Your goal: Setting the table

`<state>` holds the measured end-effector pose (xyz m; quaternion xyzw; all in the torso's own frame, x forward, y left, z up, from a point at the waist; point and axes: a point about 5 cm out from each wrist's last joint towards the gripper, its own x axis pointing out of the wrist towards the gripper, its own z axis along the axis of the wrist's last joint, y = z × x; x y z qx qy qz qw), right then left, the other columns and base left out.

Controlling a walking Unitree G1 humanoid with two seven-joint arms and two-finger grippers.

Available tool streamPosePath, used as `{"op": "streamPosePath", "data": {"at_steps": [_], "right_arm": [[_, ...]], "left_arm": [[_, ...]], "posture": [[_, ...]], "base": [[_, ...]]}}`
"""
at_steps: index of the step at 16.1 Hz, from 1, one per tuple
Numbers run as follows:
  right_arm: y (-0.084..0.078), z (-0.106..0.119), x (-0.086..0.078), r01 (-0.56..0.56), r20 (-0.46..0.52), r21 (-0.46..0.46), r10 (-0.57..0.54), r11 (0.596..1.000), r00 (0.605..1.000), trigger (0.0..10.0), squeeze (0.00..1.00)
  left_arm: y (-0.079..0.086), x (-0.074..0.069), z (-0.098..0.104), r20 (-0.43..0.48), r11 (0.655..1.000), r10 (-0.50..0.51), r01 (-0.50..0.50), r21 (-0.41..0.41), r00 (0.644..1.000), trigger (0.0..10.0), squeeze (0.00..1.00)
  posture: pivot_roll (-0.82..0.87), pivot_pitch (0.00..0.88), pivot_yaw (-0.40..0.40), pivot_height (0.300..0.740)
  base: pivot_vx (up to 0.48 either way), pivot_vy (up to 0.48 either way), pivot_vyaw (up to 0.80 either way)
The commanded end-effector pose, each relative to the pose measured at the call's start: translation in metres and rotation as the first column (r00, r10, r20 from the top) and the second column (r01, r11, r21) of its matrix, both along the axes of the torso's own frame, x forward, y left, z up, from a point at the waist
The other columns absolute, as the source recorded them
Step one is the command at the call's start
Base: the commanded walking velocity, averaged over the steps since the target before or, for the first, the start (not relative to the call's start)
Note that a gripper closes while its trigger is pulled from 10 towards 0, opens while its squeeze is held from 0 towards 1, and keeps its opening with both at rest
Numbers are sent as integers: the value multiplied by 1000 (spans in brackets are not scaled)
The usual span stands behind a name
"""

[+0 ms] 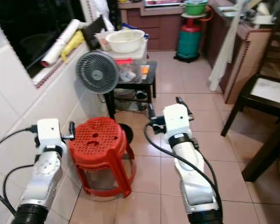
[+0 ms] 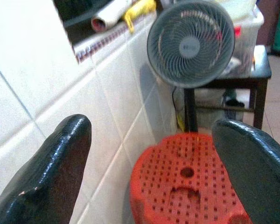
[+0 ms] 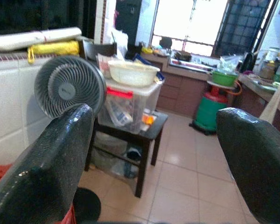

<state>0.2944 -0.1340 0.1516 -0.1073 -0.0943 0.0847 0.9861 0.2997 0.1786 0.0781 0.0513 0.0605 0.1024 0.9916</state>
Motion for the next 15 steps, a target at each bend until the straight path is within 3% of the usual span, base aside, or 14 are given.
{"op": "streamPosePath", "data": {"at_steps": [1, 8, 9, 11, 13, 15], "right_arm": [[-4, 1, 2, 2, 5, -2, -2, 1000, 1000, 10000, 0], [-10, -27, 13, -25, -97, -50, 20, 998, 995, 10000, 0], [-13, -41, 17, -17, -154, -42, 11, 999, 988, 10000, 0], [-17, -70, 21, 27, -298, 61, -8, 998, 954, 10000, 0], [-22, -90, 20, 59, -376, 62, -32, 996, 926, 10000, 0], [-30, -108, 14, 110, -429, 54, -77, 992, 900, 10000, 0]], "left_arm": [[-8, -1, -5, -18, 999, -36, 36, -8, 999, 10000, 0], [3, -24, -46, -119, 998, -51, 47, -40, 992, 10000, 0], [7, -30, -61, -177, 998, -49, 42, -44, 983, 10000, 0], [3, -42, -88, -295, 995, -97, 88, -43, 951, 10000, 0], [0, -47, -100, -358, 993, -121, 114, -40, 926, 10000, 0], [-8, -55, -114, -442, 982, -181, 186, -32, 879, 10000, 0]], "posture": [[-161, 0, 56, 740], [-113, 0, -8, 740], [-96, 0, -21, 740], [-82, 0, -29, 740], [-79, 0, -34, 740], [-67, 0, -46, 740]], "base": [[0, 0, 0], [0, 0, 0], [0, 0, 0], [0, 0, 0], [0, 0, 0], [0, 0, 0]]}}
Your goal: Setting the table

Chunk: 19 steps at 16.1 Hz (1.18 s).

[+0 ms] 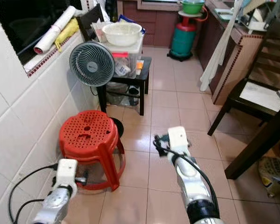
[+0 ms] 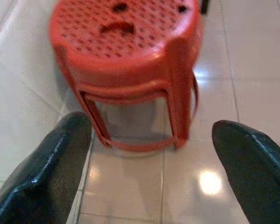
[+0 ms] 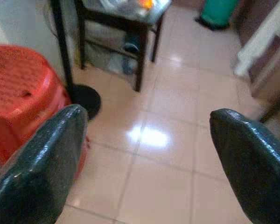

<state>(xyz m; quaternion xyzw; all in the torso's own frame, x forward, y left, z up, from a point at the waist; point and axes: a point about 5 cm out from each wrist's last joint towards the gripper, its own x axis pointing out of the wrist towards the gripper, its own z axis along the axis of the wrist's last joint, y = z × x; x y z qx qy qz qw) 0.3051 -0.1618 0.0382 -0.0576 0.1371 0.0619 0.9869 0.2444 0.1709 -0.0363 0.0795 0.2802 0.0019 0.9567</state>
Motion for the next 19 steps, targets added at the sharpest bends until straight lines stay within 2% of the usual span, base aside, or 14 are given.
{"op": "streamPosePath", "data": {"at_steps": [1, 4, 5, 6, 7, 9, 11, 14, 16, 17, 19], "right_arm": [[-8, -4, 1, 56, -7, -17, -56, 998, 998, 10000, 0], [-21, -27, -11, 150, -117, -30, -153, 988, 981, 10000, 0], [-24, -58, -33, 213, -291, 13, -200, 977, 935, 10000, 0], [-23, -74, -49, 260, -396, 47, -221, 965, 891, 10000, 0], [-20, -87, -63, 251, -465, 13, -216, 968, 858, 10000, 0], [-17, -96, -74, 224, -513, -10, -197, 974, 835, 10000, 0], [-22, -107, -92, 168, -569, -66, -176, 984, 804, 10000, 0], [-27, -113, -103, 138, -590, -97, -169, 986, 790, 10000, 0], [-25, -112, -102, 132, -584, -91, -161, 987, 796, 10000, 0], [-21, -110, -96, 140, -573, -72, -156, 988, 805, 10000, 0], [-15, -107, -90, 141, -559, -55, -148, 988, 816, 10000, 0]], "left_arm": [[-4, -5, -7, -49, 999, -51, 51, 10, 998, 10000, 0], [-6, -12, -16, -131, 997, -70, 68, -26, 989, 10000, 0], [-1, -20, -23, -198, 997, -74, 72, -19, 977, 10000, 0], [4, -28, -29, -245, 998, -60, 57, -20, 968, 10000, 0], [12, -34, -33, -284, 997, -66, 76, 25, 957, 10000, 0], [20, -40, -35, -313, 995, -62, 82, 51, 948, 10000, 0], [29, -50, -40, -349, 996, -41, 68, 64, 936, 10000, 0], [32, -54, -41, -362, 996, -20, 49, 73, 932, 10000, 0], [35, -52, -40, -358, 996, 13, 20, 88, 934, 10000, 0], [35, -45, -37, -338, 998, 51, -33, 59, 940, 10000, 0], [31, -37, -33, -322, 999, 49, -39, 36, 945, 10000, 0]], "posture": [[-66, 0, -49, 740], [-74, 0, -46, 740], [-96, 0, -27, 740], [-100, 0, -21, 740], [-100, 0, -8, 740], [-110, 0, 10, 740], [-112, 0, 25, 740], [-125, 0, 38, 740], [-135, 0, 43, 740], [-141, 0, 46, 740], [-140, 0, 45, 740]], "base": [[0, 0, 0], [0, 0, 0], [0, 0, 0], [0, 0, 0], [0, 0, 0], [0, 0, 0], [0, 0, 0], [0, 0, 0], [0, 0, 0], [0, 0, 0], [0, 0, 0]]}}
